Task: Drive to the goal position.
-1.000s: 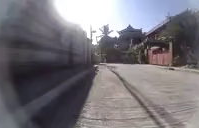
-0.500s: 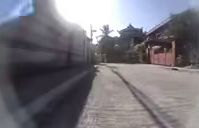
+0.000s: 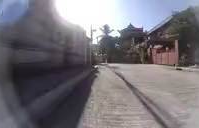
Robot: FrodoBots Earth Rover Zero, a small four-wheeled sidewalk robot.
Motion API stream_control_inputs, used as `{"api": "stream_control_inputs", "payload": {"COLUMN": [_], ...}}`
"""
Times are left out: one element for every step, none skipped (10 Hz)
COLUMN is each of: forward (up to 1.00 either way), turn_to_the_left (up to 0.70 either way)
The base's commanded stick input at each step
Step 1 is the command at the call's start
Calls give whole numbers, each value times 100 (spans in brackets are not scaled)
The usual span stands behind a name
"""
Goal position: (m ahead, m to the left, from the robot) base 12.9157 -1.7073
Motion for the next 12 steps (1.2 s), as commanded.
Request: {"api": "stream_control_inputs", "payload": {"forward": [85, 85, 85, 85, 85, 85, 85, 85, 85, 85, 85, 85], "turn_to_the_left": [-34, -24, -6, -3, -3, -3, -3, -3, -3, -3, -3, -3]}}
